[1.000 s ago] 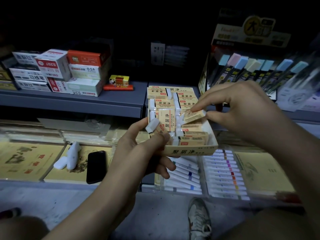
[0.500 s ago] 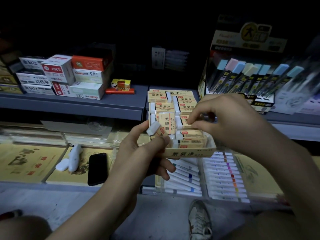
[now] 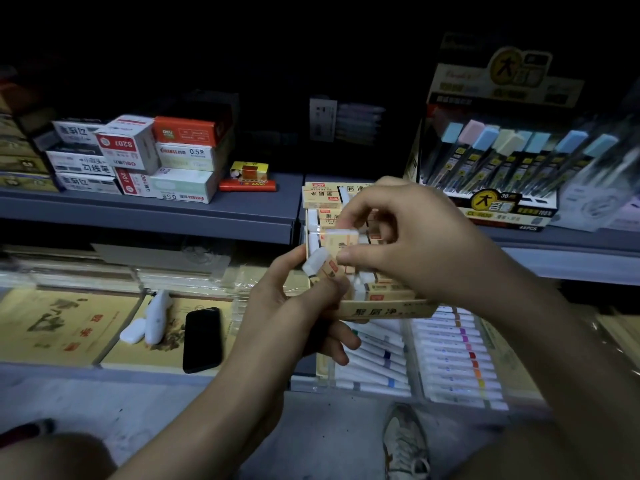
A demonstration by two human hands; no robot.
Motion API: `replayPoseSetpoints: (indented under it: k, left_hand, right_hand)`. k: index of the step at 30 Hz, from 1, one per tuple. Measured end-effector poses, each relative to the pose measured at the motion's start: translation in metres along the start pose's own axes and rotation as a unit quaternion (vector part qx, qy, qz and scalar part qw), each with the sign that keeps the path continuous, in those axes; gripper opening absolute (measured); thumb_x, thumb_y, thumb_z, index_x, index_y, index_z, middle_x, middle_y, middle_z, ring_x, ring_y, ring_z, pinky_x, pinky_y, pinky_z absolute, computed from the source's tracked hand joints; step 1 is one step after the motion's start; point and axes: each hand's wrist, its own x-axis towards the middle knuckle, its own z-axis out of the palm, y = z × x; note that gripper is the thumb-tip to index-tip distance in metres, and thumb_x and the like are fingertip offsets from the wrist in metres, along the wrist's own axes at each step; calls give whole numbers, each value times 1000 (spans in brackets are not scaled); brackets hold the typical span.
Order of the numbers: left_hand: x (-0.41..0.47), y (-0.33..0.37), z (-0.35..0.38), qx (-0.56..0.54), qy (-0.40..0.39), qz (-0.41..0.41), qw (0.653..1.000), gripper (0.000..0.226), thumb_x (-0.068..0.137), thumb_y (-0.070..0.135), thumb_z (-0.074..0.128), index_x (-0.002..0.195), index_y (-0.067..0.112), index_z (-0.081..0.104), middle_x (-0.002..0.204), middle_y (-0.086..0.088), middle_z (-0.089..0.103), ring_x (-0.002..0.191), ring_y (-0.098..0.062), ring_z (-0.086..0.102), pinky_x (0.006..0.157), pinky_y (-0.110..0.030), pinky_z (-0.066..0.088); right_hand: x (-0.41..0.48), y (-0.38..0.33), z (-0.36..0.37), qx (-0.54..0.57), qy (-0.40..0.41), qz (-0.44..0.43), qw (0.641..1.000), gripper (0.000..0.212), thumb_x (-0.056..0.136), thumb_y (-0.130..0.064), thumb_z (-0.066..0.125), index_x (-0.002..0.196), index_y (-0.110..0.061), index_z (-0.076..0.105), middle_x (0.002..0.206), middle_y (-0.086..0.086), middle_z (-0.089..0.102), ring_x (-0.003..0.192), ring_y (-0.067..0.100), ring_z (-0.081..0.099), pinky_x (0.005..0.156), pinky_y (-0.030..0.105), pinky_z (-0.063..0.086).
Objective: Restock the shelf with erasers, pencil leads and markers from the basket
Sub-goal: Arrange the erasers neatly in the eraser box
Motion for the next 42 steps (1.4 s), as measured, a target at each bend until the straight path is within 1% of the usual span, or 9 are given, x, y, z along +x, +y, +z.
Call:
replayPoseSetpoints:
  k: [4,9,13,16,22,27,32,37,42]
  left_hand:
    - [-1,1,0,-3,-10,0,1000,41,94,10,67,133,22,60,86,-23,76,55,-31,62,48,-30,52]
    - [-2,1,-1,2,-17,1,1000,40,95,11,67,133,23,60,94,-21,77,57,-30,62,49,-31,53]
    - [-1,0,-1,3,-11,0,1000,40,95,11,67,132,24,61,92,-20,78,55,-29,62,49,-30,53]
    - [-1,0,0,5,-8,-2,1000,40,95,11,67,132,24,61,91,-19,78,54,-28,62,48,-31,52]
    - [-1,1,0,12,-8,-3,1000,41,94,13,68,133,25,60,91,-20,78,55,-29,62,50,-31,54]
    - [-1,0,-1,9,-7,-2,1000,41,95,12,68,133,25,61,91,-21,78,55,-31,62,49,-31,52]
    - [-2,0,-1,12,-8,-2,1000,41,95,12,68,133,25,61,91,-21,77,56,-31,62,49,-30,52]
    - [-2,1,-1,8,-14,-2,1000,39,95,12,68,132,24,62,92,-21,78,57,-31,63,49,-30,52]
    - [-2,2,-1,7,-17,-4,1000,41,95,12,68,133,24,60,93,-21,78,56,-31,62,49,-30,52]
  right_hand:
    - [-3,1,-14,199,-4,40,979,21,81,-15,85,95,-18,69,82,8,71,67,12,67,61,34,58]
    - [-8,16,-35,228,42,92,968,19,90,-18,75,108,-24,71,78,6,74,62,16,64,62,33,54]
    - [-9,26,-34,184,59,119,974,18,88,-23,78,102,-34,76,76,12,70,61,14,63,57,30,48]
    - [-9,29,-27,144,80,117,979,22,78,-35,85,96,-32,74,71,2,72,68,12,71,71,36,55]
    - [-10,29,-18,-34,93,81,992,32,78,-57,78,97,-35,67,61,-3,63,56,7,59,61,38,52]
    - [-16,25,-24,1,27,53,998,27,74,-43,87,95,-38,72,72,-7,66,57,2,55,59,25,44]
    - [-14,25,-17,-99,51,17,994,22,73,-44,87,73,-33,69,77,-12,61,69,3,57,64,30,49]
    - [-11,27,-18,-95,34,-30,994,37,75,-48,82,109,-42,69,96,-18,54,80,0,53,73,28,46]
    - [-9,30,-17,-124,56,-66,989,24,84,-36,80,107,-37,75,107,-22,62,99,7,60,87,41,54]
